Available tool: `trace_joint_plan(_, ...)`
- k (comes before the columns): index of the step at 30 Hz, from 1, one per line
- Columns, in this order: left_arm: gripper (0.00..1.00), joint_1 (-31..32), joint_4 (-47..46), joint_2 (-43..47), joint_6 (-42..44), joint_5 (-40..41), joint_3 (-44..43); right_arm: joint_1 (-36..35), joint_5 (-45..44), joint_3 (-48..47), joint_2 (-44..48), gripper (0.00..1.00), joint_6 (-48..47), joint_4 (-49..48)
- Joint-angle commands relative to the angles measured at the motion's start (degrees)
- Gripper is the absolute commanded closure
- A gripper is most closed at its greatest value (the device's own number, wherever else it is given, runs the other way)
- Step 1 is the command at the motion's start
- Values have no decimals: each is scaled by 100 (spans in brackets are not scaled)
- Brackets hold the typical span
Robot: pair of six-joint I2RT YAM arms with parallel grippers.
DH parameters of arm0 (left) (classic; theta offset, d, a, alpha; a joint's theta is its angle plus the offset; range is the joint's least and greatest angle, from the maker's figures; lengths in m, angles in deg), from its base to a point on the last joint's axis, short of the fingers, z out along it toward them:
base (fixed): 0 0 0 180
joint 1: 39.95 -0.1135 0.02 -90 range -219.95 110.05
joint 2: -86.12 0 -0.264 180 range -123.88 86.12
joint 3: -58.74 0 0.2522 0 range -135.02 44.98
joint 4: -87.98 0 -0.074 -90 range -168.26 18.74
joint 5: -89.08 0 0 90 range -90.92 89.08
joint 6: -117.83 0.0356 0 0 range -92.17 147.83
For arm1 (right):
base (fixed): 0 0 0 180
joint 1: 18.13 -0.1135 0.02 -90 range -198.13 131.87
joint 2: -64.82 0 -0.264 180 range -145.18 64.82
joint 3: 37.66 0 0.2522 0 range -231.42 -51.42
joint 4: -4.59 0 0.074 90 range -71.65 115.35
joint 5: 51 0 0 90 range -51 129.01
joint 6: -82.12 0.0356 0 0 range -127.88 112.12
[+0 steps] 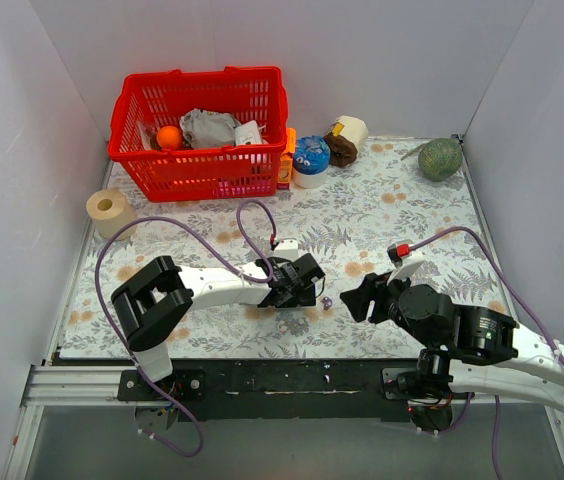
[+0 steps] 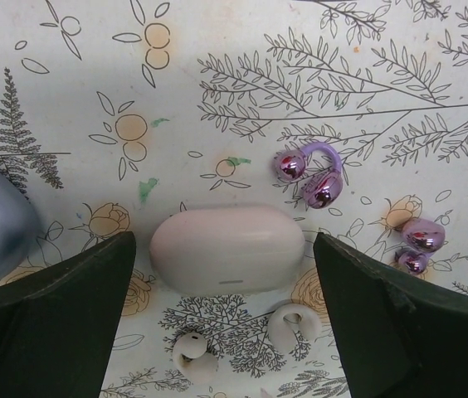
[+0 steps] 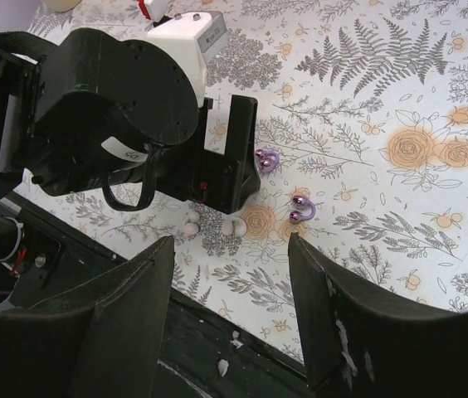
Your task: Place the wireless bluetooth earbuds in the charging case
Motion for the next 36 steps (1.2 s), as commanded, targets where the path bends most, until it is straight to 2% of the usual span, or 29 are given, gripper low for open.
trace_joint_plan(1,11,-24,183,-155,-198,11,26,15,-110,74,110,36,79,-30)
trace_joint_plan(10,20,-24,95,-120,-339,-112,202,15,-137,74,216,36,114,67)
trace_joint_plan(18,12,-15,60,-111,-348,-164,334,15,-119,91,233,36,149,67)
trace_joint_plan(22,13,3,60,-111,-348,-182,378,15,-119,92,233,36,149,67)
trace_joint_plan(26,27,11,16,-76,-365,-226,456,6,-145,83,251,36,158,93)
trace_joint_plan(29,48,29,-72,29,-330,-279,562,15,-163,48,268,36,167,111)
trace_joint_plan(31,94,64,-229,291,-269,-209,702,6,-207,-83,234,36,97,120)
trace_joint_plan(32,100,73,-274,406,-225,-165,798,15,-216,-145,207,36,53,120)
trace_joint_plan(36,100,152,-766,1249,363,194,1159,15,-347,-619,-56,35,-289,137)
